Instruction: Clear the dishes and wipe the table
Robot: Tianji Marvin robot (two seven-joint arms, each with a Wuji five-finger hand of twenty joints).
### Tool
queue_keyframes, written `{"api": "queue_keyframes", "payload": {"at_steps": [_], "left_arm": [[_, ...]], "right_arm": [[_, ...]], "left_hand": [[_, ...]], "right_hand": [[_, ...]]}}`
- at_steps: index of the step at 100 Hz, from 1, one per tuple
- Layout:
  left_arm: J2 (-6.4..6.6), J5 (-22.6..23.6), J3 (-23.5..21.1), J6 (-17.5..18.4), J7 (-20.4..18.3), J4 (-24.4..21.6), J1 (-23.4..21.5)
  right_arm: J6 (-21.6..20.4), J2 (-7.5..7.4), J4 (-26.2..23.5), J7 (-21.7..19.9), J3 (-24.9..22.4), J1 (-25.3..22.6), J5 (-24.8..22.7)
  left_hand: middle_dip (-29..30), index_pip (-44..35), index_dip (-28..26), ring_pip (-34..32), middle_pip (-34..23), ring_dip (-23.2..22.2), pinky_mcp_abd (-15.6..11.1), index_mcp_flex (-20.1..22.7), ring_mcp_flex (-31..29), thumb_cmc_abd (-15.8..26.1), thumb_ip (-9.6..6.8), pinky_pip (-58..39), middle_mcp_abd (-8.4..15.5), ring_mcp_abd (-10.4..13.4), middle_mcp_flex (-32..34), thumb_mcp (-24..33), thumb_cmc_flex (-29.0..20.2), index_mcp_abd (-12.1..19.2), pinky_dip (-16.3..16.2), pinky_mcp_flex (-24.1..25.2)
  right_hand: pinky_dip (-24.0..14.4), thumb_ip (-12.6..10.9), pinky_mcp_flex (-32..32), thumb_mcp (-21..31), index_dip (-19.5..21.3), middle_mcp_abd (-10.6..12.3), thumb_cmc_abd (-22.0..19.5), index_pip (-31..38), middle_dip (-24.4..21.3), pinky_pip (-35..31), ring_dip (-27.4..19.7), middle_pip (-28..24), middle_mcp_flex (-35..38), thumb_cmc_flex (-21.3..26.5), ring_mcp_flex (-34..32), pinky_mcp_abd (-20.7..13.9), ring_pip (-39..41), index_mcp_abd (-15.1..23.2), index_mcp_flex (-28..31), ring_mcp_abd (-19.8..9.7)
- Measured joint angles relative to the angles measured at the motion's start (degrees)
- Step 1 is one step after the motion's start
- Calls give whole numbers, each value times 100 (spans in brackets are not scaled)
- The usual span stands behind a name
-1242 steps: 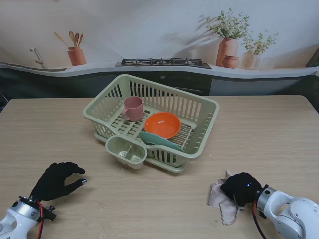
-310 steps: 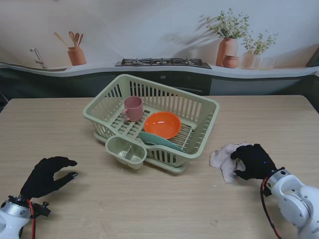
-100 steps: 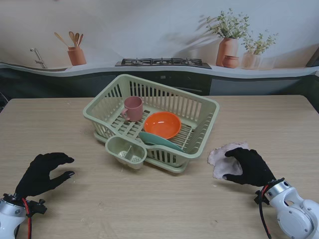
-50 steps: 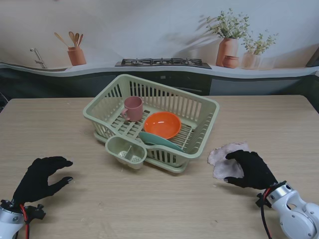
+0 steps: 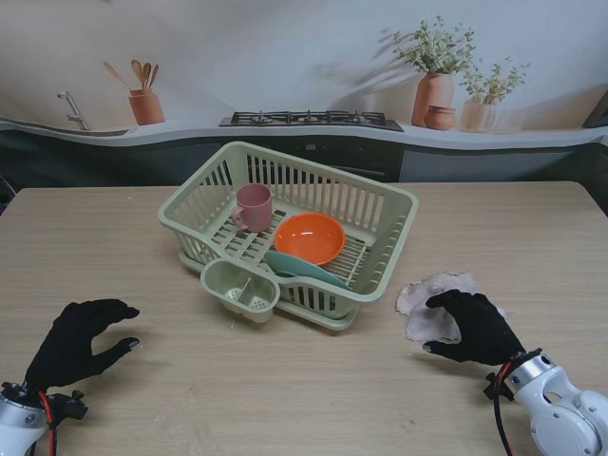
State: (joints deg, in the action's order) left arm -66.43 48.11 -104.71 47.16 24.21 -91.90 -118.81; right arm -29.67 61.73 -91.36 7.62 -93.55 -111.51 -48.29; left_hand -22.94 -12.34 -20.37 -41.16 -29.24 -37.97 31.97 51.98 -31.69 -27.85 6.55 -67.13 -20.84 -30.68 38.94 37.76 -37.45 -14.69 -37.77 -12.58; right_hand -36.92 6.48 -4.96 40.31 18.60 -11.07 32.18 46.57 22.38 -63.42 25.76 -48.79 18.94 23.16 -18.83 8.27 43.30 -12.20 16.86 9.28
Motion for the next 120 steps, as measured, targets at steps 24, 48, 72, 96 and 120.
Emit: {"api": "queue_keyframes", "payload": {"at_steps": [24, 48, 72, 96, 120], "left_arm": [[-1, -39, -2, 12, -49, 5, 25], [-1, -12, 8, 3, 0, 7, 37], [-1, -7, 14, -6, 11, 7, 39], [-3, -20, 14, -7, 2, 4, 37], [-5, -20, 12, -8, 10, 0, 34]], "right_arm": [[1, 3, -12, 1, 6, -20, 7], [14, 3, -24, -12, 23, -28, 9], [42, 3, -39, -19, 25, -43, 2], [73, 3, -53, -32, 32, -50, 0], [92, 3, -62, -42, 32, -62, 1]], "left_hand": [[0, 0, 0, 0, 0, 0, -6, 0, 0, 0, 0, 0, 1, 0, 0, 0, 0, 1, 0, 1], [0, 0, 0, 0, 0, 0, -8, 0, 0, 0, 0, 1, 1, 0, 0, 0, 0, 1, 1, 2], [0, 0, 0, 0, 0, 0, -8, 0, 1, 0, 0, 1, 2, 0, 0, -3, 0, 2, 1, 10], [0, 0, 0, 0, 0, 0, -13, 0, 1, 0, 0, 1, 2, 0, 0, -9, 0, 3, 1, 11], [0, 0, 0, 0, 0, 0, -14, 0, 1, 0, 0, 1, 3, 0, 0, -11, 0, 3, 2, 12]], "right_hand": [[2, 0, 0, 0, 0, 0, -1, 0, 0, 0, 0, -1, 0, -1, 0, -1, 0, -1, 0, -40], [18, 0, 0, 0, -1, 1, -1, 0, 0, 0, 0, -1, 0, -1, 0, -1, 0, -1, 0, -40], [43, 0, 0, 0, -2, 2, -1, 0, 0, 0, 0, -1, 0, -1, 0, -2, 0, -1, 0, -41], [51, 0, 0, 0, -3, 2, -1, 0, 0, 0, 0, -1, 0, -1, 0, -3, 0, -1, 0, -41], [54, 0, 0, 69, -5, 2, -1, 0, 0, 0, 0, -2, 0, -2, 0, -3, 0, -1, 0, -41]]}}
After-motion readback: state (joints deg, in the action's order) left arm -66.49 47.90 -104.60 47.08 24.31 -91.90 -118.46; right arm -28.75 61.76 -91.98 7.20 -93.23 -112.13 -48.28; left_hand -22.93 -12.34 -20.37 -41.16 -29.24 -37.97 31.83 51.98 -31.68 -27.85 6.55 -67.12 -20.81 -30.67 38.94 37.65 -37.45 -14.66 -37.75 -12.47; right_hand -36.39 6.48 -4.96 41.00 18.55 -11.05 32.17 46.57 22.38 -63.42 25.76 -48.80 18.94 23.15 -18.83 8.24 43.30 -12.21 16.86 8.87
